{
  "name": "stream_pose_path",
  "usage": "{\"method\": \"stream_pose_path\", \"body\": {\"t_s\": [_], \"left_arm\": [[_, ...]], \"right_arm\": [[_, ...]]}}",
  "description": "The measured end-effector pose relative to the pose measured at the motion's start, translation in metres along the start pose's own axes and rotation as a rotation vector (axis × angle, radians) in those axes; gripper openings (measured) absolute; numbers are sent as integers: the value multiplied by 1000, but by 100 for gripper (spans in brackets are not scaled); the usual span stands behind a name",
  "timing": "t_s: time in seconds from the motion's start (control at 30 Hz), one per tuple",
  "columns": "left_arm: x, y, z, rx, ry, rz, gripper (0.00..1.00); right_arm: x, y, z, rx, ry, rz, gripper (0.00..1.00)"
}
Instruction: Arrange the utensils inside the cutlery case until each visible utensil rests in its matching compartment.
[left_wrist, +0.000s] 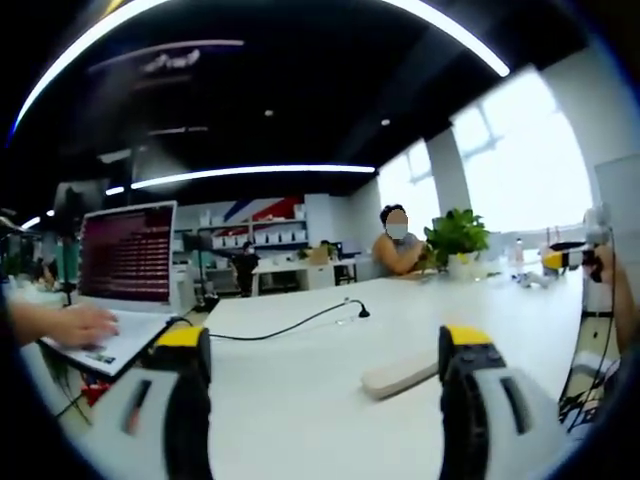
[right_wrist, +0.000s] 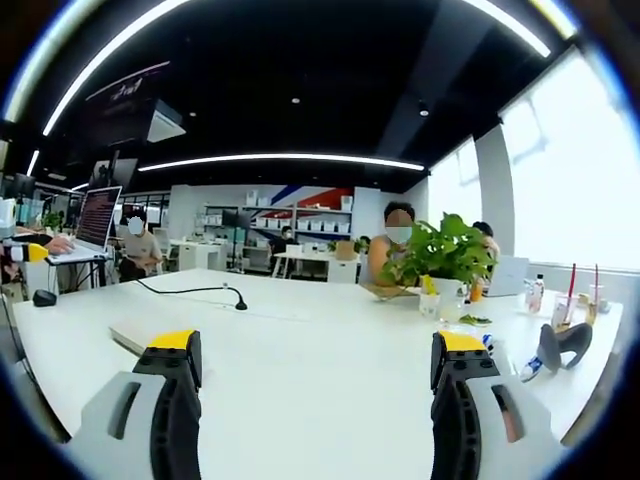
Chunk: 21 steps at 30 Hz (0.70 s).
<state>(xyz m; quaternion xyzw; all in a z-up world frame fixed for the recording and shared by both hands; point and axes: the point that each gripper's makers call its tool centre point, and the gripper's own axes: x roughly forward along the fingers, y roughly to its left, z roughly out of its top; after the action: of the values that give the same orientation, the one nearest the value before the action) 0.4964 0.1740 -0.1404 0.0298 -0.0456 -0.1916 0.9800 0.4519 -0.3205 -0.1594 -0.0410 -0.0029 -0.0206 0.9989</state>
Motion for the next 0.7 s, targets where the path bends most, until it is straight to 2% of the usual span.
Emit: {"method": "stream_pose_path", "body": {"t_s": [0.7], "left_arm": [[-1,0,-1,8,3,2,100]], "right_arm": [[1,0,-2,1,10,0,99]]}}
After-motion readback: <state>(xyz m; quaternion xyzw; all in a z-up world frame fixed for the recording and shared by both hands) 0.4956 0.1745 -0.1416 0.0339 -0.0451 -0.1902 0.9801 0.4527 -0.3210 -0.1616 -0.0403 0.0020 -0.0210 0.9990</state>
